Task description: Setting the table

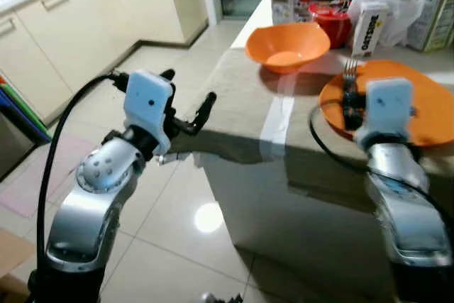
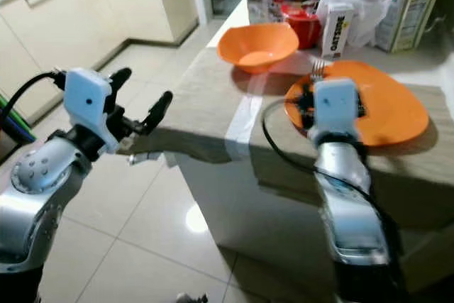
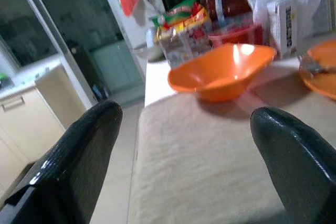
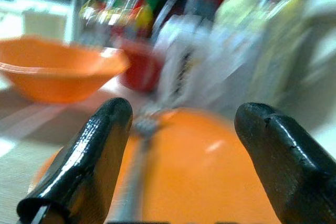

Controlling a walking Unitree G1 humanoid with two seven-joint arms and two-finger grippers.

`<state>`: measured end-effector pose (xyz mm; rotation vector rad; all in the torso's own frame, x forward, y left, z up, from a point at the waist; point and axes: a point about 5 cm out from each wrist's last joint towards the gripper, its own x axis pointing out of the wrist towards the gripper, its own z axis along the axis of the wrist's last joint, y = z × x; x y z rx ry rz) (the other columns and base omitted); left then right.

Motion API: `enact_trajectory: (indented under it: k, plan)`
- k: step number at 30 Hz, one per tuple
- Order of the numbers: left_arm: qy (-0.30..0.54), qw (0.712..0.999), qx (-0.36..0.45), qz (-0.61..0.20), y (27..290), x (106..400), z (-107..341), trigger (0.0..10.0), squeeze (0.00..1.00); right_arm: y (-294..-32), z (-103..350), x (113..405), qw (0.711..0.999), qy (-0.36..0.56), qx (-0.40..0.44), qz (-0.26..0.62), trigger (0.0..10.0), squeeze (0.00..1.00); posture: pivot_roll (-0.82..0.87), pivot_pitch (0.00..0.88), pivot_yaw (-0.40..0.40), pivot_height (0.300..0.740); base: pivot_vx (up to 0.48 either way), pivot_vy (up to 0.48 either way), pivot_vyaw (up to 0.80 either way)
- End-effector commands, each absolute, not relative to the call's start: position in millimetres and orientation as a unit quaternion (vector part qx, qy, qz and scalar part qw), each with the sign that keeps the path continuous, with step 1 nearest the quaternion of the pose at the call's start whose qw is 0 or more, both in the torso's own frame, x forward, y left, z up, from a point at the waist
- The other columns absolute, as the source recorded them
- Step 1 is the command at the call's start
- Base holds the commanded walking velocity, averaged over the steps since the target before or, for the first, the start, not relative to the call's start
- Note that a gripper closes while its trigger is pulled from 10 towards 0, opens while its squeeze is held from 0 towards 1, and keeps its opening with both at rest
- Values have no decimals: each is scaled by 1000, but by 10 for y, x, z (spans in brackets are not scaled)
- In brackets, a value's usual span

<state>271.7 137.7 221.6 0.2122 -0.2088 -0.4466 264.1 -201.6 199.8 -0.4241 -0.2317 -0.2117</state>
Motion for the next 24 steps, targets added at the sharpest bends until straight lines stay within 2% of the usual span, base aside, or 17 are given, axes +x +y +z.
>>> enact_trajectory:
  k: [1,4,8,11,15,17,18,19,21,24]
  plan:
    - [-113,965,112,-209,1393,2741,2219,10000,0,-1953,2070,2468,952,-165,-243,-83,10000,0,-162,0,127,735,0,0,0]
    - [-115,965,110,-207,1379,2753,2216,10000,0,-1929,1951,2323,953,-153,-255,-59,10000,0,-164,1,122,735,0,0,0]
    - [-123,966,107,-200,1381,2753,2216,10000,0,-1915,1557,2052,966,-78,-247,-9,10000,0,-156,0,107,735,0,0,0]
    - [-119,967,113,-194,1396,2748,2144,10000,0,-1999,1192,1977,970,-22,-243,-7,10000,0,-149,0,109,735,0,0,0]
    - [-107,969,116,-191,1425,2753,2060,10000,0,-1963,1129,2044,977,-14,-209,-26,10000,0,-144,0,109,735,0,0,0]
    - [-77,979,84,-168,1516,2766,1947,10000,0,-1908,1175,2122,980,-23,-195,-30,10000,0,-144,0,117,735,0,0,0]
    - [-39,988,52,-138,1641,2744,1791,10000,0,-1882,1216,2173,981,-31,-186,-34,10000,0,-144,0,120,735,0,0,0]
    - [-39,988,52,-138,1641,2744,1791,10000,0,-1882,1216,2173,981,-31,-186,-34,10000,0,-144,0,120,735,0,0,0]
    - [21,997,-17,-71,1867,2666,1539,10000,0,-1827,1254,2207,982,-45,-182,-26,10000,0,-149,0,128,735,0,0,0]
    - [79,992,-96,12,2109,2507,1244,10000,0,-1817,1292,2252,982,-61,-175,-23,10000,0,-153,0,135,735,0,0,0]
